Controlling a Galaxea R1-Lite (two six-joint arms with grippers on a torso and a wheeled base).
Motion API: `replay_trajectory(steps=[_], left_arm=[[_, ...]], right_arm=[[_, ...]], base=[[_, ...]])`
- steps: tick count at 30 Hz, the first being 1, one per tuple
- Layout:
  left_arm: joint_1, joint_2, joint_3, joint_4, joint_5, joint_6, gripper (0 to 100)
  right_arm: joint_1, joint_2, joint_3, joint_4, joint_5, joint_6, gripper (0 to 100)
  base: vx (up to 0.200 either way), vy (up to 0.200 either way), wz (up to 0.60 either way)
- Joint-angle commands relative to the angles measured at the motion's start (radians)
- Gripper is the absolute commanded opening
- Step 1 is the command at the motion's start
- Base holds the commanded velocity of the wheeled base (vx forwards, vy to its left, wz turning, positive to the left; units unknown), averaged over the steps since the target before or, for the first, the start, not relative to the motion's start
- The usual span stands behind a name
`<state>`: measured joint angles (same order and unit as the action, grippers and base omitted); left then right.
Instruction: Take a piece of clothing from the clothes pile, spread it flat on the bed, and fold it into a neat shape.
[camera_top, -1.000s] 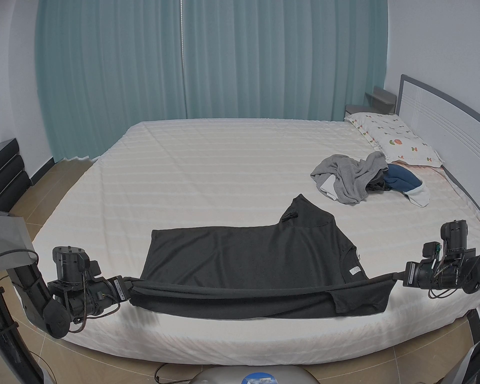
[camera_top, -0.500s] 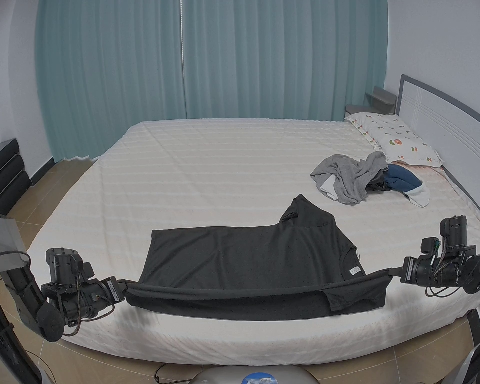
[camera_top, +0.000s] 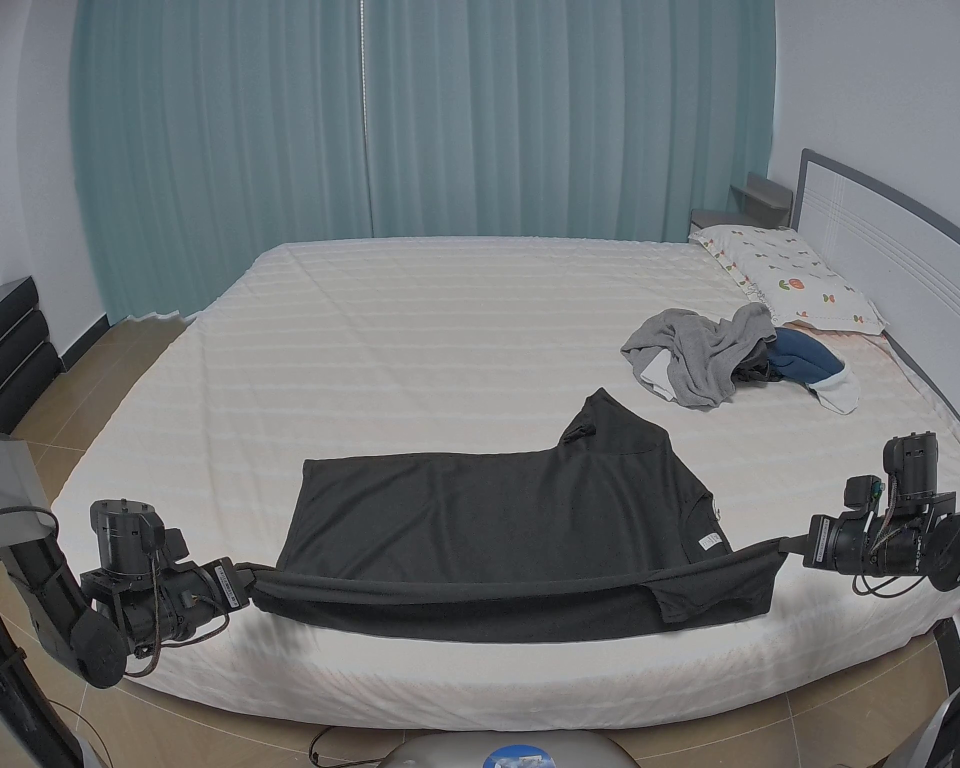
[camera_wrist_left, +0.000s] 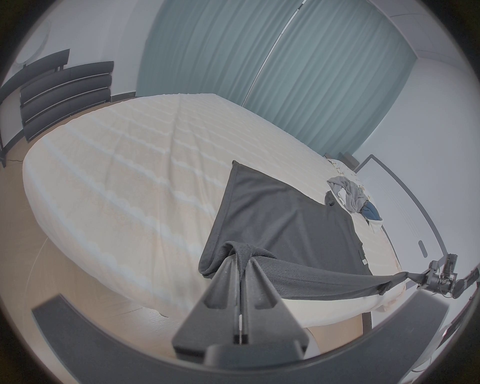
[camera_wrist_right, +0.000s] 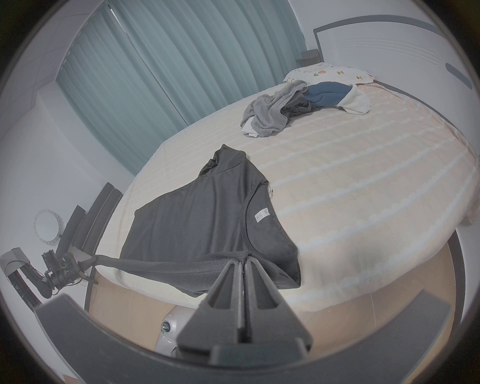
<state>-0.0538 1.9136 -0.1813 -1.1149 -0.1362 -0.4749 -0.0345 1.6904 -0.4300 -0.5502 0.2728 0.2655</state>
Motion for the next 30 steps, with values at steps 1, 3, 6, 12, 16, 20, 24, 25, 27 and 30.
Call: replay_trajectory(steps=[1,3,6,12,16,20,24,25,27,30], left_arm=[[-0.001,0.045,-0.037,0.001,0.001,-0.004,0],[-0.001,0.062,-0.053,0.001,0.003,-0.005,0],[-0.001,0.09,-0.073,0.001,0.003,-0.005,0],[-0.003,0.142,-0.11,0.001,0.003,-0.007,0],[-0.004,0.196,-0.152,0.0,0.003,-0.008,0],[-0.003,0.239,-0.198,0.0,0.003,-0.019,0],[-0.003,0.266,-0.231,0.001,0.003,-0.051,0],[-0.003,0.266,-0.231,0.001,0.003,-0.051,0],[-0.003,0.285,-0.248,0.001,0.003,-0.059,0],[-0.003,0.311,-0.271,0.001,0.003,-0.062,0]], right_arm=[[0.002,0.046,-0.03,0.0,0.0,0.0,0],[0.002,0.064,-0.049,0.0,0.0,0.001,0],[0.002,0.095,-0.075,0.0,0.0,0.001,0],[0.001,0.147,-0.115,-0.002,0.0,0.001,0],[0.002,0.206,-0.141,-0.011,0.002,0.001,0],[0.002,0.249,-0.177,-0.011,0.005,0.001,0],[0.004,0.291,-0.21,-0.011,0.005,0.001,0],[0.004,0.293,-0.211,-0.011,0.005,0.001,0],[0.004,0.322,-0.231,-0.011,0.005,0.008,0],[0.005,0.361,-0.266,-0.011,0.003,0.027,0]], base=[[0.0,0.0,0.0],[0.0,0.0,0.0],[0.0,0.0,0.0],[0.0,0.0,0.0],[0.0,0.0,0.0],[0.0,0.0,0.0],[0.0,0.0,0.0],[0.0,0.0,0.0],[0.0,0.0,0.0],[0.0,0.0,0.0]])
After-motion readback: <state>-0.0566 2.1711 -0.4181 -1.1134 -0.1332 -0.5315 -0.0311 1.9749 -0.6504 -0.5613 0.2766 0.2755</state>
